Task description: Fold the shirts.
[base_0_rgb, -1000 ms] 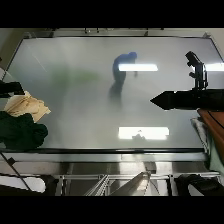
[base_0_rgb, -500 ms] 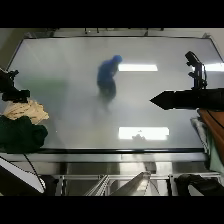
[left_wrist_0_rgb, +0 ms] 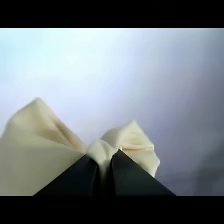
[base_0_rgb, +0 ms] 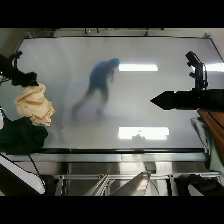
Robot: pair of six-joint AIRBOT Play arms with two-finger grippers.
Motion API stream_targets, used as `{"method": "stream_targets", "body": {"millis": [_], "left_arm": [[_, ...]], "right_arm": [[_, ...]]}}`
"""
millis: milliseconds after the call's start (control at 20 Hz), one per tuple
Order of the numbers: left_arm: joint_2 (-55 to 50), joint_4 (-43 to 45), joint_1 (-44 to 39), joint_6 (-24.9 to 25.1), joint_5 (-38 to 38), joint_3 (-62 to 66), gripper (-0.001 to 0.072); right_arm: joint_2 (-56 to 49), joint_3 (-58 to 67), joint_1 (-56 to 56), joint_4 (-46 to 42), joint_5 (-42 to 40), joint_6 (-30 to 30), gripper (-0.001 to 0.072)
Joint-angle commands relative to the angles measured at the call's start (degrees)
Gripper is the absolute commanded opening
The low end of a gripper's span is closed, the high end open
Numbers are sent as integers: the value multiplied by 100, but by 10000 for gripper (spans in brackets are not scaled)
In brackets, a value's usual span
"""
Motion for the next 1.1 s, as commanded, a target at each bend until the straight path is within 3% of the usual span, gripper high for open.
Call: {"method": "stream_targets", "body": {"millis": [0,150,350,550,600,650,750,900,1050], "left_arm": [[280,-1626,-651,345,-278,385,15],[719,-2476,-1469,905,-343,-136,15],[1091,-3397,-2581,1224,-72,236,15],[1528,-3333,-3491,1255,-105,-245,20],[1565,-3338,-3672,1248,-96,-531,58],[1565,-3335,-3823,1241,-85,-787,307],[1565,-3338,-4046,1233,-188,-1189,670],[1565,-3338,-4118,1001,-223,-1534,695],[1565,-3329,-3799,544,282,-1572,694]], "right_arm": [[4,-2,4,2,0,2,19],[4,-2,4,2,-2,2,19],[4,-2,4,2,0,2,19],[4,-2,4,2,0,2,19],[4,-2,4,2,0,2,19],[4,-2,4,2,0,2,19],[4,-2,4,2,0,2,18],[4,-2,4,4,-22,2,19],[2,-2,4,2,103,2,19]]}}
